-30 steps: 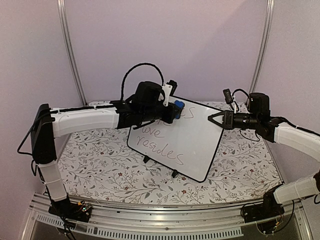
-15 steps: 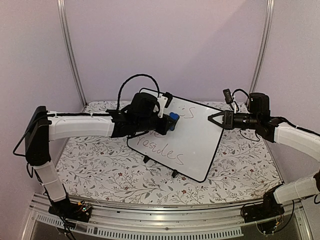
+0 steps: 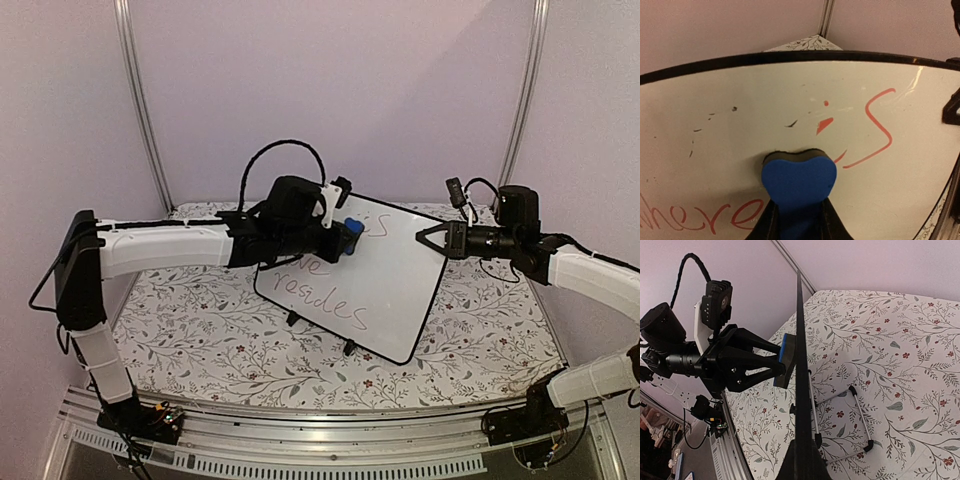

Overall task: Erase the whiteboard
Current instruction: Erase the whiteboard from the whiteboard stand.

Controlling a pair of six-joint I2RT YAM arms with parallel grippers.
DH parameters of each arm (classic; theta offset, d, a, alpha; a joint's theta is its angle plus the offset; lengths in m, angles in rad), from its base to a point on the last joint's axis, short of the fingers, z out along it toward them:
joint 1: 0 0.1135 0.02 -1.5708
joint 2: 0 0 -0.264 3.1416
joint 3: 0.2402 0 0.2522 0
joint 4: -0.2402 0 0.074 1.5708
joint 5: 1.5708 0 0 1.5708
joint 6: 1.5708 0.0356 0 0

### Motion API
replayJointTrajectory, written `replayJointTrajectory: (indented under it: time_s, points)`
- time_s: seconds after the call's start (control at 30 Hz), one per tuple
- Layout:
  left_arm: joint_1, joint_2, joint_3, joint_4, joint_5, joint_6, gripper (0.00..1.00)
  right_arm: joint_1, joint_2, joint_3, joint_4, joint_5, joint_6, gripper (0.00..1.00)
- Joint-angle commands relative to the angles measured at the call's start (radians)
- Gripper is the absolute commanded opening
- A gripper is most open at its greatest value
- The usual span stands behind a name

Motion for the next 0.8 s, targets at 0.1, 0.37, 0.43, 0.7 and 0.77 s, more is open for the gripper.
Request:
replayJointTrajectory:
  time_s: [0.1,0.37,0.43,0.7,0.77]
  points:
    - [-0.011,0.091,0.126,-0.035,-0.043,0.062,0.0,0.052,0.003,0.002,-0.086,-0.084,-0.127,0.0]
    - [-0.008,0.103,0.171,-0.038,-0.071,0.089,0.0,0.054,0.006,0.003,-0.088,-0.086,-0.128,0.0]
    - [-0.006,0.103,0.174,-0.036,-0.073,0.09,0.0,0.054,0.007,0.003,-0.087,-0.086,-0.129,0.0]
    - [-0.008,0.091,0.13,-0.066,-0.049,0.054,0.0,0.054,0.007,0.004,-0.088,-0.086,-0.129,0.0]
    - [-0.008,0.075,0.088,-0.07,-0.04,0.032,0.0,0.054,0.006,0.005,-0.088,-0.085,-0.129,0.0]
